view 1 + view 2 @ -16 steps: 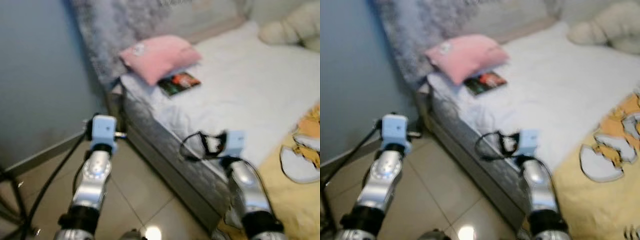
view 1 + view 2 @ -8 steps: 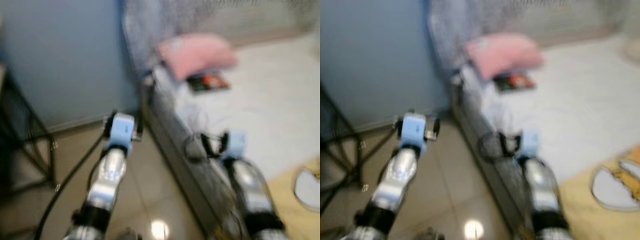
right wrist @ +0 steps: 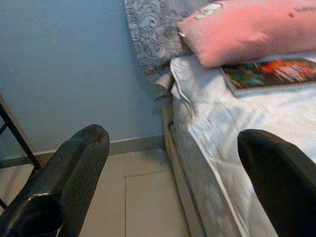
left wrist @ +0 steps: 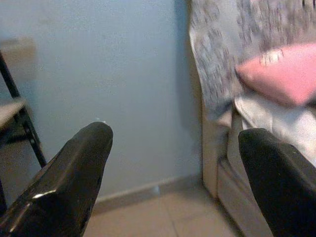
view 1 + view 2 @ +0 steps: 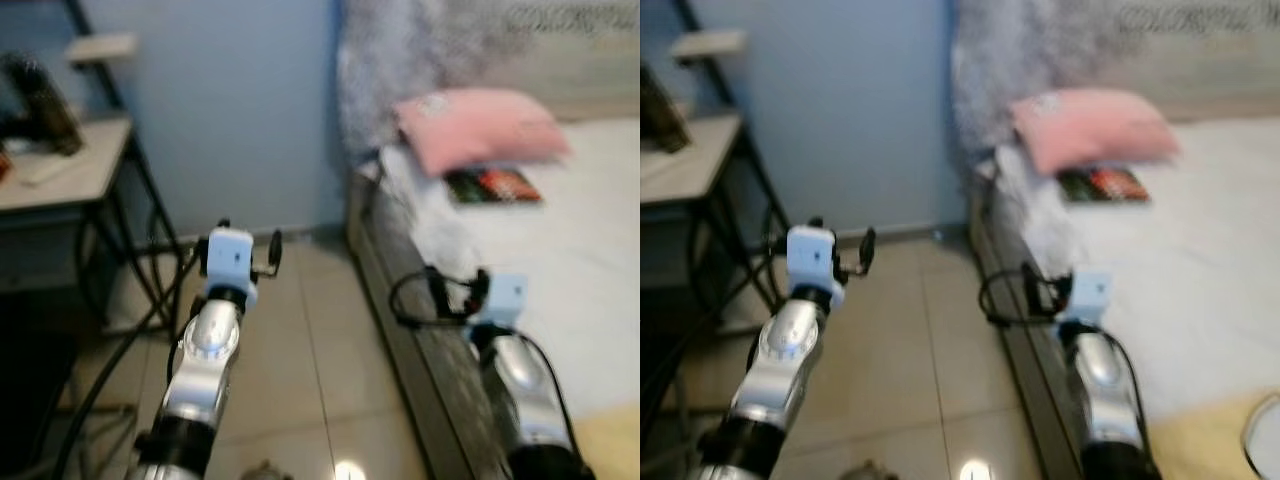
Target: Clean up the room
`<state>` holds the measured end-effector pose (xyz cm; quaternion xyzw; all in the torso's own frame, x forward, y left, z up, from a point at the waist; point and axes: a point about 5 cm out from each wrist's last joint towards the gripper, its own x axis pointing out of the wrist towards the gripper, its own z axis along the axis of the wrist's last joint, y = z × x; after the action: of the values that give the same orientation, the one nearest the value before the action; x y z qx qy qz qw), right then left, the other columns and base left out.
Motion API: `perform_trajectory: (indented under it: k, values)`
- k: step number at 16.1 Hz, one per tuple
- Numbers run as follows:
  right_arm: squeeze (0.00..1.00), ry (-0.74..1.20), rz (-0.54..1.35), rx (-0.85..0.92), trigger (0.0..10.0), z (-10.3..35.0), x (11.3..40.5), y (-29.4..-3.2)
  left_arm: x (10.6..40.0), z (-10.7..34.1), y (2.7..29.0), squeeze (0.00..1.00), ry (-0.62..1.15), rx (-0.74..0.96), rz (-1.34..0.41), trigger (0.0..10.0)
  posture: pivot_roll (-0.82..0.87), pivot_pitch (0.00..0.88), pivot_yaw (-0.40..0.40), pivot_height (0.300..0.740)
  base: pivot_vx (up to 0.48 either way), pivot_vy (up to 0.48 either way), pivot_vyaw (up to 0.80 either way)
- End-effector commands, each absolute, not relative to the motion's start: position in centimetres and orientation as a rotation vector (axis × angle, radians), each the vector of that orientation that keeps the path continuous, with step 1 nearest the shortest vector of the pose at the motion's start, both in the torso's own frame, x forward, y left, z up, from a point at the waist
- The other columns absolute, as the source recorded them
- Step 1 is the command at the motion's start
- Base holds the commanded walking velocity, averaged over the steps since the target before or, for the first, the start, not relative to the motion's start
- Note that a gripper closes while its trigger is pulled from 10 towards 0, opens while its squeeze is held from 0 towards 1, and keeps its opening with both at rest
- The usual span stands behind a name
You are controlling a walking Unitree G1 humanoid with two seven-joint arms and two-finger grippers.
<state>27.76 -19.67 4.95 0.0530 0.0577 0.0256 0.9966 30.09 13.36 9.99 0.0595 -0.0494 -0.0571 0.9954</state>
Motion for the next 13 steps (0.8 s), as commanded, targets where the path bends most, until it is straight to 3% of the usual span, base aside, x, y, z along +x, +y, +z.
perform_trajectory:
  k: [1,6,9,13]
  values:
    - [0.0,0.135,0.069,0.115,10.0,4.7,27.8,-19.2,30.2,10.3,13.2,0.0,-0.104,0.102,-0.125,10.0,0.04,0.0,0.034,0.74,0.48,0.0,0.54]
    - [0.0,0.122,0.087,0.121,10.0,5.2,28.8,-18.2,31.1,10.5,13.7,0.0,-0.084,0.106,-0.153,10.0,0.06,0.0,0.027,0.74,0.48,0.0,0.54]
    - [0.0,0.135,0.078,0.088,10.0,5.1,28.9,-17.9,31.9,10.4,15.4,0.0,-0.085,0.063,-0.114,10.0,0.07,0.0,0.019,0.74,0.48,0.0,0.0]
    - [0.0,0.144,0.068,0.072,10.0,4.8,28.6,-18.2,31.3,10.0,14.6,0.0,-0.081,0.073,-0.148,10.0,0.07,0.0,0.013,0.74,0.48,0.0,0.67]
